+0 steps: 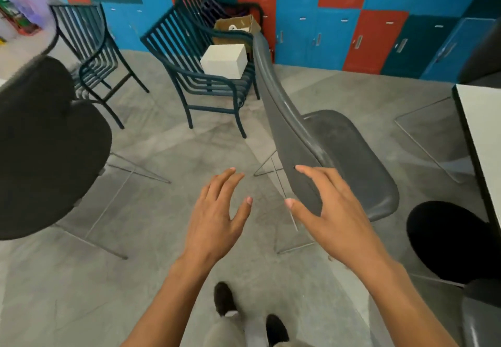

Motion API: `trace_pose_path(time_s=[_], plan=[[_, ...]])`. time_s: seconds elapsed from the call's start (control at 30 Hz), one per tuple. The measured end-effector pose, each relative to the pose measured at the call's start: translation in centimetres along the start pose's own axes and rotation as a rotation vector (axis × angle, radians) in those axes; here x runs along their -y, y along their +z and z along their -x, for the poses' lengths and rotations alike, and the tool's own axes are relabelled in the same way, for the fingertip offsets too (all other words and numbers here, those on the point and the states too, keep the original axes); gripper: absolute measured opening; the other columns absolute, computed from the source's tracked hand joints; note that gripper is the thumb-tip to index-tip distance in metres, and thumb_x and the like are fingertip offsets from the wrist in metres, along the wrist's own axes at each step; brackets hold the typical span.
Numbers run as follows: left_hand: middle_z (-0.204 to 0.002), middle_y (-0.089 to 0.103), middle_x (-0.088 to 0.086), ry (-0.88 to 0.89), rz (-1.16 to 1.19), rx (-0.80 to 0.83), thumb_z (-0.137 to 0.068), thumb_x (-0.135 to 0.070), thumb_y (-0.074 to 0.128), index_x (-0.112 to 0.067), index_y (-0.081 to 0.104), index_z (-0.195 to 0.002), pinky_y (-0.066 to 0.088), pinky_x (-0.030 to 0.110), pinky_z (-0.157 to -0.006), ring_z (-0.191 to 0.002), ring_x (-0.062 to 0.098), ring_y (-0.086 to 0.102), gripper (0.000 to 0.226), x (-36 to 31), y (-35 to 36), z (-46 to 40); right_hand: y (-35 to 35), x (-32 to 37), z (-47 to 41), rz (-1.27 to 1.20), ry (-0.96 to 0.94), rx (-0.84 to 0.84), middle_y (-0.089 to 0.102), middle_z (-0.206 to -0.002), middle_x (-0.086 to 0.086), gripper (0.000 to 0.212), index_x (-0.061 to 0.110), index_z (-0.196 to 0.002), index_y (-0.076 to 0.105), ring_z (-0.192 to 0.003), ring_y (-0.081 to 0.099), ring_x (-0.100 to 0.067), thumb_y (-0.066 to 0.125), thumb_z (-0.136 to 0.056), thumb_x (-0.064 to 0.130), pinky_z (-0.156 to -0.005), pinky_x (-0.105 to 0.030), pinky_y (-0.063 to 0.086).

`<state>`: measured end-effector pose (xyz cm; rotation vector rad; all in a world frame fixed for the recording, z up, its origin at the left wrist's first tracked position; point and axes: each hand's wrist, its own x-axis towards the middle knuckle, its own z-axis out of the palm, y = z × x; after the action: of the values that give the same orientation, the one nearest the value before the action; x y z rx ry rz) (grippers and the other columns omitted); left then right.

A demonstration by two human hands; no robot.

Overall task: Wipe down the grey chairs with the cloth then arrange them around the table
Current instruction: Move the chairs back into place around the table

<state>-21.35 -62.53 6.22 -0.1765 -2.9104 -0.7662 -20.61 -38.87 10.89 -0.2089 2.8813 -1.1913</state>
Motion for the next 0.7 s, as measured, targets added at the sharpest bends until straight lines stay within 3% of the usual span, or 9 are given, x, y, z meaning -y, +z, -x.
trace_pose_path(time_s=[0.37, 0.57, 0.7], plan=[[-0.155, 0.040, -0.010, 0.261, 0.088, 0.098, -0.104, -0.054, 0.045, -0.033, 0.046, -0.148, 0.032, 0.033, -0.116, -0.143, 0.010, 0.036, 0.048, 9.2, -1.3, -22.1, 4.2, 4.4, -15.8, -0.034, 0.155, -0.339, 0.045, -0.126, 0.026, 0.045, 0.038, -0.137, 0.055, -0.124, 0.044, 0.001, 0.064, -0.093, 0.043, -0.093, -0.002, 0.033], [-0.153, 0.045, -0.003, 0.488, 0.087, 0.133, -0.105, -0.045, 0.053, -0.025, 0.052, -0.145, 0.032, 0.032, -0.115, -0.141, 0.015, 0.039, 0.044, 10.5, -1.8, -34.0, 6.4, 5.5, -22.6, 0.005, 0.306, -0.467, 0.043, -0.126, 0.022, 0.046, 0.038, -0.137, 0.055, -0.122, 0.043, -0.005, 0.062, -0.092, 0.047, -0.097, -0.020, 0.038], [-0.153, 0.046, -0.002, 0.647, 0.086, 0.168, -0.104, -0.046, 0.050, -0.025, 0.054, -0.144, 0.037, 0.044, -0.117, -0.143, 0.018, 0.040, 0.045, 9.8, 0.1, -40.4, 7.1, 4.8, -26.1, 0.034, 0.409, -0.480, 0.041, -0.129, 0.020, 0.052, 0.039, -0.140, 0.051, -0.120, 0.043, -0.005, 0.060, -0.090, 0.051, -0.100, -0.032, 0.043]])
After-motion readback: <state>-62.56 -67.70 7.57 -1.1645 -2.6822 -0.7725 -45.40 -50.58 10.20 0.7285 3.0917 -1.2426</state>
